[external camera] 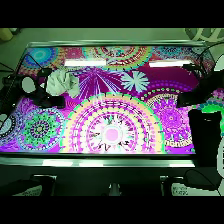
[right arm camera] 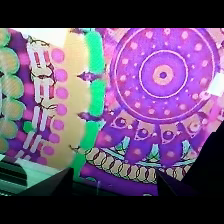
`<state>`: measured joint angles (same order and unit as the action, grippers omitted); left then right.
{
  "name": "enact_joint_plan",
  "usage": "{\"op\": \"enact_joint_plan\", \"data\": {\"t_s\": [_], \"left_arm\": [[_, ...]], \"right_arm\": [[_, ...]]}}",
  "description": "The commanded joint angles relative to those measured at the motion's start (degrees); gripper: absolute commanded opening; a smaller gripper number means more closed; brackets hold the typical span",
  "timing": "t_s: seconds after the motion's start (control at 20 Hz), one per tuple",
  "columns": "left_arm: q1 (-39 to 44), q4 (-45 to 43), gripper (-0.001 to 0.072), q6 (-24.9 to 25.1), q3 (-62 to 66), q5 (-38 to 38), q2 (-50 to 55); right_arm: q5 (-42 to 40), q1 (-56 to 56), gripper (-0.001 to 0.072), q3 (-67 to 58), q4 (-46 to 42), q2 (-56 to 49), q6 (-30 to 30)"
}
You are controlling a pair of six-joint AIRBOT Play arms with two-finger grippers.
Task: Fold the shirts.
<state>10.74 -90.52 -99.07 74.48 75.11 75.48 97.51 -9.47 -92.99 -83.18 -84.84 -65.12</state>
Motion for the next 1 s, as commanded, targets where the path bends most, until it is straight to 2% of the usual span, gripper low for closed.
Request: {"op": "enact_joint_plan", "data": {"t_s": [0.0, 0.7, 0.95], "left_arm": [[0.04, -0.02, 0.0626, 0.00, -0.02, 0.00, -0.04], [0.04, -0.02, 0.0627, -0.09, -0.02, 0.00, -0.04], [0.04, 1.22, 0.0627, -1.51, -0.04, -9.20, 0.44]], "right_arm": [[0.00, 0.04, 0.0554, 0.02, 0.00, -0.04, -0.02], [-0.24, 0.04, 0.0554, 0.02, 0.00, -0.04, -0.15], [-13.44, 0.04, 0.0553, 0.02, 0.04, -0.04, -1.95]]}}
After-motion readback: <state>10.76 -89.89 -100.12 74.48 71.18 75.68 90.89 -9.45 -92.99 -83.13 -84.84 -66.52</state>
